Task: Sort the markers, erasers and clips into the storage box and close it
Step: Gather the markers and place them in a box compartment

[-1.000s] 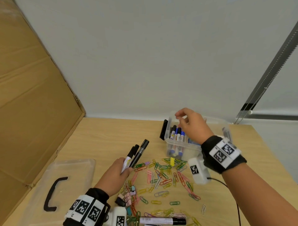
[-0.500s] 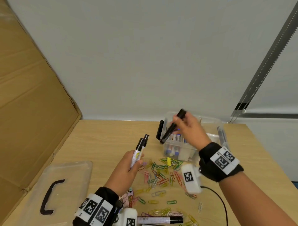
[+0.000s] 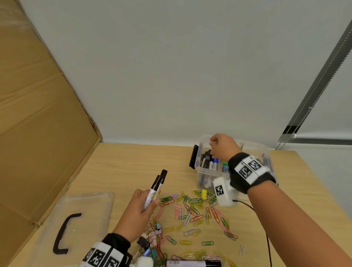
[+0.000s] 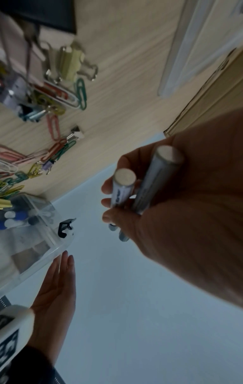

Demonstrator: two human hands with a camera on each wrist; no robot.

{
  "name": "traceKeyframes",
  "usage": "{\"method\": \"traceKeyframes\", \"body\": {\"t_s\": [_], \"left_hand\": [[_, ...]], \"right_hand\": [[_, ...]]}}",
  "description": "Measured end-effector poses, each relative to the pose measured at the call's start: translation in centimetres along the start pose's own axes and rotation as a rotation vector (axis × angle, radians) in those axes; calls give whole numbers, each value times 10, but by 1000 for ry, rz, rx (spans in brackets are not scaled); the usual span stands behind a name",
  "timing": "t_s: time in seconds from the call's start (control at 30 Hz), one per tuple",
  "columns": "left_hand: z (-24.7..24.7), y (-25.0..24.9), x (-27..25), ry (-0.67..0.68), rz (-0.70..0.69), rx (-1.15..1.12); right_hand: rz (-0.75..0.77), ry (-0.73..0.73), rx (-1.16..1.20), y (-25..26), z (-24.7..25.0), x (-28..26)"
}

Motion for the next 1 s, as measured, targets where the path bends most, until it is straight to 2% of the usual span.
{"method": "traceKeyframes", "body": {"t_s": [0.07, 0.17, 0.27, 0.37, 0.47, 0.53, 0.6, 0.67, 0.73, 0.8, 0.87, 0.93, 1.0], "left_hand": [[-1, -6, -1, 9, -23, -28], [-7, -30, 4, -1, -81, -115], [-19, -52, 13, -2, -126, -179], [-31, -65, 21, 13, -150, -260], [-32, -67, 23, 7, -168, -227], [-28, -56, 21, -7, -128, -249], [-21, -40, 13, -36, -68, -261], [-16, -28, 5, -60, -35, -240], [-12, -19, -3, -78, -25, -196], [-10, -10, -9, -82, -11, -142], [-10, -2, -12, -76, -1, -85], [-8, 5, -16, -81, 25, -91], [-6, 13, -21, -87, 57, -122]], "right_hand": [[85, 6, 210, 8, -3, -34], [194, 257, 216, 17, -39, -82], [201, 487, 248, 15, -74, -111], [155, 576, 527, 15, -85, -121], [178, 533, 574, 17, -73, -116], [209, 417, 569, 17, -48, -104], [182, 186, 576, 10, -11, -83], [133, -94, 454, -1, 24, -60], [48, -229, 258, -8, 35, -34], [-84, -192, 44, -13, 24, -9], [-166, -89, -193, -14, 7, 11], [-144, -13, -394, -7, -4, 21], [-127, 1, -469, -1, -8, 24]]}}
Point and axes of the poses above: each hand's wrist, its own x-axis towards the middle knuckle, its own z-axis out of the back of the hand, y = z × x, the point moved 10 cm from there along x, towards the middle knuckle, and after that the axes turned 6 degrees about -z, right-handed, at the moved point
